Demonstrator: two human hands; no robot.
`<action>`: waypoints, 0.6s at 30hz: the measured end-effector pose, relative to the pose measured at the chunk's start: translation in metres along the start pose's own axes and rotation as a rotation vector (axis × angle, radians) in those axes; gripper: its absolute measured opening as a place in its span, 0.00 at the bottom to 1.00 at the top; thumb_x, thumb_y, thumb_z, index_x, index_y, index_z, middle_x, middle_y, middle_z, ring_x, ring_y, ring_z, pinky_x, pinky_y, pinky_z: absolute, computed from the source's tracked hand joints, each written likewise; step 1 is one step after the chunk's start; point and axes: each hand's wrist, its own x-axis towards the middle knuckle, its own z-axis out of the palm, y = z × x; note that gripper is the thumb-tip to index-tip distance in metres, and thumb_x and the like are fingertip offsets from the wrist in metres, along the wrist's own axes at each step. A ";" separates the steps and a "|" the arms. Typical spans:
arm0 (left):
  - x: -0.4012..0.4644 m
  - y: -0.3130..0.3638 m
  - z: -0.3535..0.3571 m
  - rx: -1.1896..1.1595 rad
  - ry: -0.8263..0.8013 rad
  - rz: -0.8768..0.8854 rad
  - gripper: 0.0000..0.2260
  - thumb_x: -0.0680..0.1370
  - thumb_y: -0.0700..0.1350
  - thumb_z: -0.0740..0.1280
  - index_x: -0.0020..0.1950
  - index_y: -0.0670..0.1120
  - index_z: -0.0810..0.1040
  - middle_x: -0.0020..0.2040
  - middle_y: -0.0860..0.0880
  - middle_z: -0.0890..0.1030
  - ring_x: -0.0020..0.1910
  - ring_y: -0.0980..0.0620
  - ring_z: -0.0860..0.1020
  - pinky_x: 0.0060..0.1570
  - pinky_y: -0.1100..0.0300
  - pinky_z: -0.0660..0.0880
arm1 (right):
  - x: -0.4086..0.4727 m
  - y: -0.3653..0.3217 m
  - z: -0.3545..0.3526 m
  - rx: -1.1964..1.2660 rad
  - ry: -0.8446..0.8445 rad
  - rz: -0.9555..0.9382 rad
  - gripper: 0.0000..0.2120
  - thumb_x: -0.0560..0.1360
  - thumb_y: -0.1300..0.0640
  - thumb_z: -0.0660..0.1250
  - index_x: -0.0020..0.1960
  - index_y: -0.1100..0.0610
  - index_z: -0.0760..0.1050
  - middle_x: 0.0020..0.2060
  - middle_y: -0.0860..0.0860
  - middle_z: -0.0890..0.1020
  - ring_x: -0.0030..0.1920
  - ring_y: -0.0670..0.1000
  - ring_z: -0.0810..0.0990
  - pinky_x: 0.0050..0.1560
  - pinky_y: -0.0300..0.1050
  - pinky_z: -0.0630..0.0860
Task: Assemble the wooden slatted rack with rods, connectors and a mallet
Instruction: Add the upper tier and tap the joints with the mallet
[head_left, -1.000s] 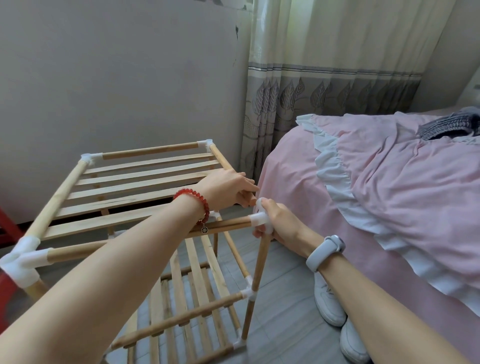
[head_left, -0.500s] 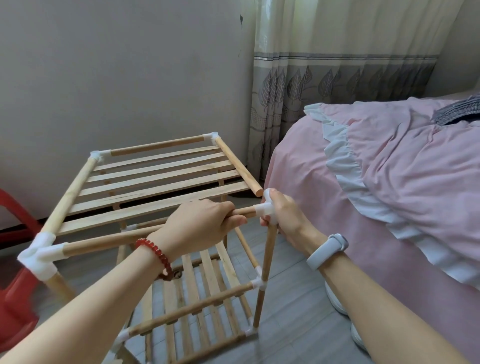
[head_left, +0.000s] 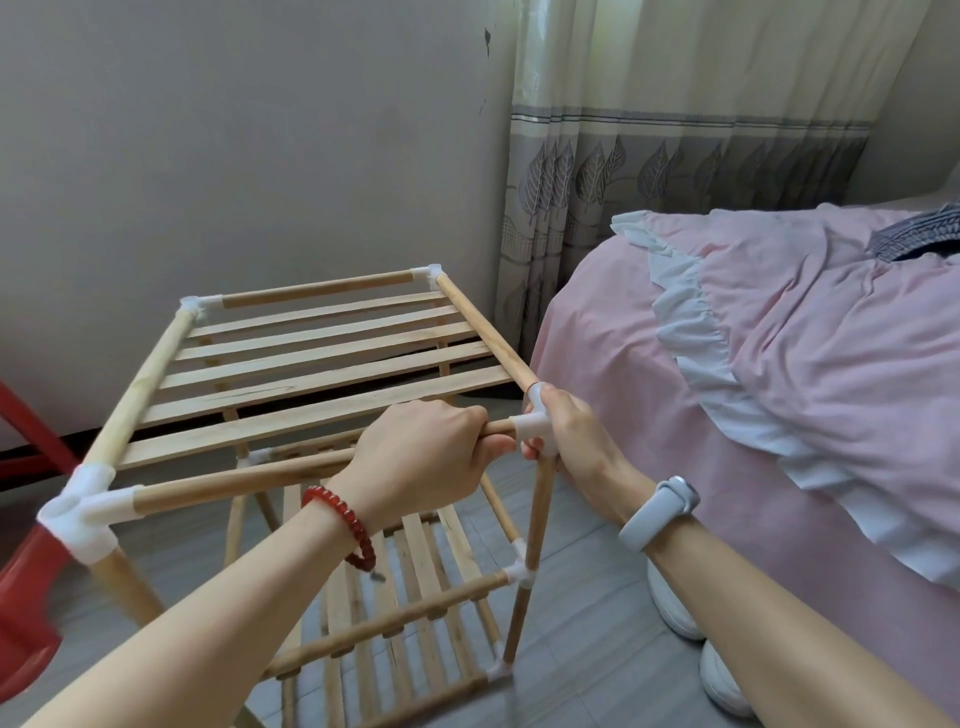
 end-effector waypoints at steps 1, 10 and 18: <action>0.001 -0.001 0.000 -0.009 0.006 0.002 0.21 0.80 0.61 0.48 0.56 0.49 0.73 0.35 0.54 0.72 0.29 0.58 0.68 0.28 0.65 0.64 | 0.002 -0.001 0.000 0.013 -0.012 -0.003 0.15 0.82 0.51 0.49 0.46 0.57 0.70 0.33 0.54 0.73 0.32 0.48 0.73 0.31 0.37 0.71; 0.026 -0.022 -0.016 -0.517 -0.097 0.072 0.15 0.79 0.54 0.60 0.55 0.44 0.78 0.49 0.45 0.80 0.44 0.53 0.76 0.44 0.58 0.73 | -0.005 -0.012 -0.002 0.232 -0.182 0.124 0.17 0.82 0.53 0.50 0.45 0.62 0.72 0.37 0.55 0.74 0.32 0.49 0.74 0.36 0.40 0.75; 0.073 -0.036 0.000 -0.103 0.029 0.342 0.21 0.80 0.48 0.60 0.73 0.51 0.66 0.73 0.52 0.66 0.75 0.48 0.58 0.70 0.51 0.64 | 0.005 -0.007 0.001 0.104 -0.096 0.083 0.24 0.82 0.50 0.45 0.36 0.59 0.70 0.23 0.54 0.74 0.28 0.52 0.73 0.44 0.54 0.75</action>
